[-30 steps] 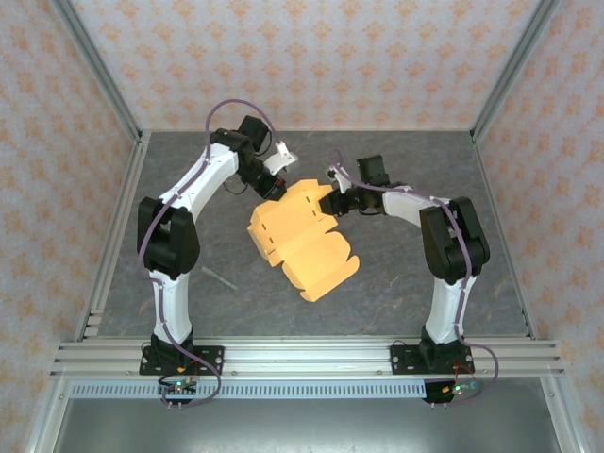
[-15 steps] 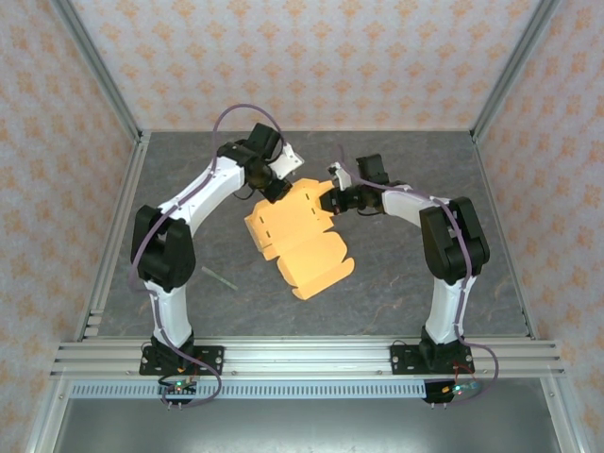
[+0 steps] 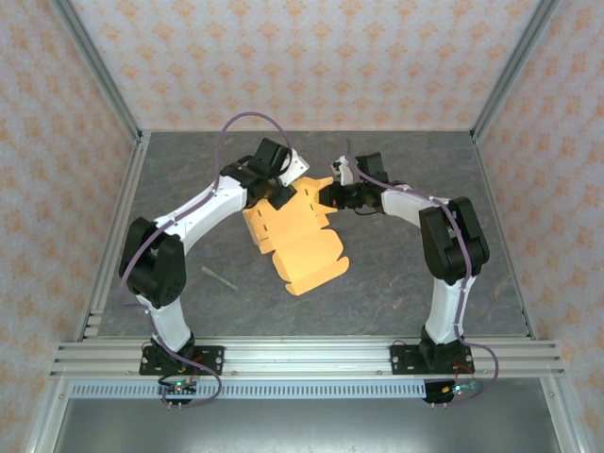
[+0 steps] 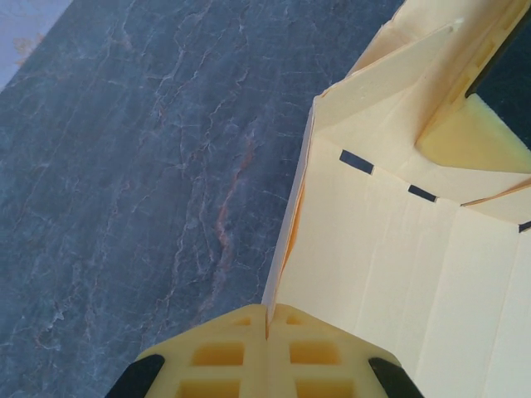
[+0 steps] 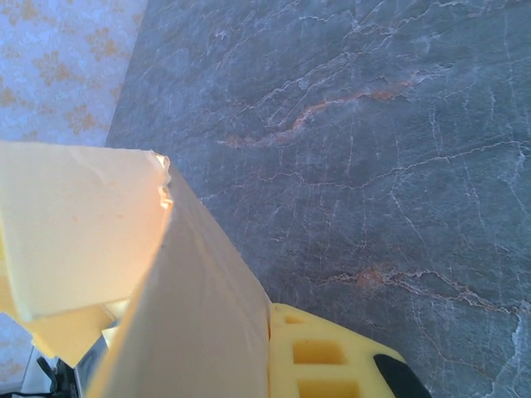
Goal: Fold the paper box
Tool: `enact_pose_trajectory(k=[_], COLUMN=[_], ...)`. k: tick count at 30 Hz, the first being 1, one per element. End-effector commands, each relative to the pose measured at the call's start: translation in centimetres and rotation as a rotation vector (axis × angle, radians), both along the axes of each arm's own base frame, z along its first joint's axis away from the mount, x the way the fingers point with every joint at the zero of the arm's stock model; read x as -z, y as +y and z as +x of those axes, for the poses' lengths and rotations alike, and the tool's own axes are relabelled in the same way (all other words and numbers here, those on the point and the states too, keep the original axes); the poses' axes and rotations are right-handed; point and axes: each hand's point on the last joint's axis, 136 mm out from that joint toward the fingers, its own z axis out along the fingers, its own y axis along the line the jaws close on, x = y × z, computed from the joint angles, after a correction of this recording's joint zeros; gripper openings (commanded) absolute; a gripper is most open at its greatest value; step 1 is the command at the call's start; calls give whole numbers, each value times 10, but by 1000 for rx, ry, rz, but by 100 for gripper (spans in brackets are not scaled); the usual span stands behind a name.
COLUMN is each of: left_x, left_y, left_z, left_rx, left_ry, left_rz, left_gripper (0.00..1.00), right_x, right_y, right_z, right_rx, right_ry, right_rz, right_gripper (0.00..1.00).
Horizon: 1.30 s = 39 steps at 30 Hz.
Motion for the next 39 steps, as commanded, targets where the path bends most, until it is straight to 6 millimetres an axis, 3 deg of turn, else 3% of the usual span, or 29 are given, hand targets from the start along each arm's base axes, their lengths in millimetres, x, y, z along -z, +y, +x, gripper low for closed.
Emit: enact_pose_trajectory(k=[1, 6, 10, 14, 18, 22, 25, 28, 34, 39], left_x=[-7, -6, -22, -49, -80, -88, -68, -38, 24, 63], left_y=[-1, 2, 4, 12, 30, 57, 78, 67, 58, 54], left_z=[6, 9, 10, 11, 7, -2, -6, -8, 10, 30], left_rx=[-31, -33, -43, -94, -209, -364, -471, -458, -496, -504], left_ry=[-72, -116, -149, -177, -214, -215, -178, -85, 53, 110], left_rz=[41, 101, 94, 12, -165, -387, -531, -632, -585, -552], left_gripper=[3, 4, 8, 25, 39, 56, 66, 72, 76, 76], right_x=[-19, -15, -13, -15, -31, -45, -56, -63, -65, -59], right_y=[1, -3, -11, -27, -41, -46, -52, -51, -53, -54], right_z=[8, 5, 0, 0, 0, -8, -14, -21, -23, -21], right_rx=[77, 54, 3, 4, 57, 86, 110, 107, 108, 103], right_ry=[0, -21, -82, -110, -148, -178, -207, -232, -252, -246], right_rz=[32, -40, -124, -164, -132, -106, -76, -49, -53, -74], right_gripper=[1, 1, 1, 0, 0, 0, 0, 0, 0, 0])
